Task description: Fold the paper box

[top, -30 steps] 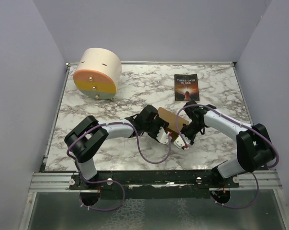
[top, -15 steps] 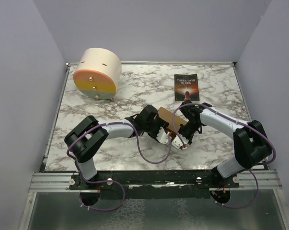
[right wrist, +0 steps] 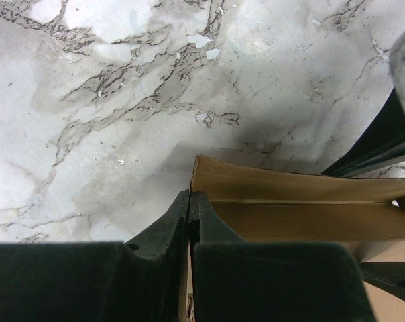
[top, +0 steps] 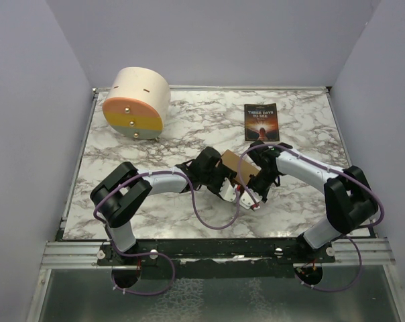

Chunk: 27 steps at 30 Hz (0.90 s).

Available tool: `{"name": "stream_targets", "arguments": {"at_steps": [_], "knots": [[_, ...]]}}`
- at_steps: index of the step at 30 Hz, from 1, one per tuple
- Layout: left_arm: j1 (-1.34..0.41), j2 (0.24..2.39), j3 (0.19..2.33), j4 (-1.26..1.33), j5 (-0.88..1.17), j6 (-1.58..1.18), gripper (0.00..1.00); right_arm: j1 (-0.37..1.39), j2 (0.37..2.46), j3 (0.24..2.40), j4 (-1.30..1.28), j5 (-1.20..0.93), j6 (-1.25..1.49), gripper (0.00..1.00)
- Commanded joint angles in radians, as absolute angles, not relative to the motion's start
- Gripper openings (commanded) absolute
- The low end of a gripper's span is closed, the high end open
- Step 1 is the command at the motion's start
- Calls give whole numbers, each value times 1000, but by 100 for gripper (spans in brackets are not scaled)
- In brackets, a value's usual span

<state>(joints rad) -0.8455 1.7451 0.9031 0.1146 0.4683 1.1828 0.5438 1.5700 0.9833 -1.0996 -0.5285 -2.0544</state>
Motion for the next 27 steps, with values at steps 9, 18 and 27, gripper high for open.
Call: {"name": "stream_targets", "arguments": {"at_steps": [9, 18, 27], "knots": [[-836, 1795, 891, 21, 521, 1159, 60, 563, 1557, 1009, -1119, -607, -2572, 1], [-829, 1797, 889, 28, 536, 1152, 60, 569, 1544, 981, -1104, -595, -2588, 1], [-824, 1804, 880, 33, 545, 1151, 60, 591, 1547, 964, -1073, -572, -2547, 1]]}}
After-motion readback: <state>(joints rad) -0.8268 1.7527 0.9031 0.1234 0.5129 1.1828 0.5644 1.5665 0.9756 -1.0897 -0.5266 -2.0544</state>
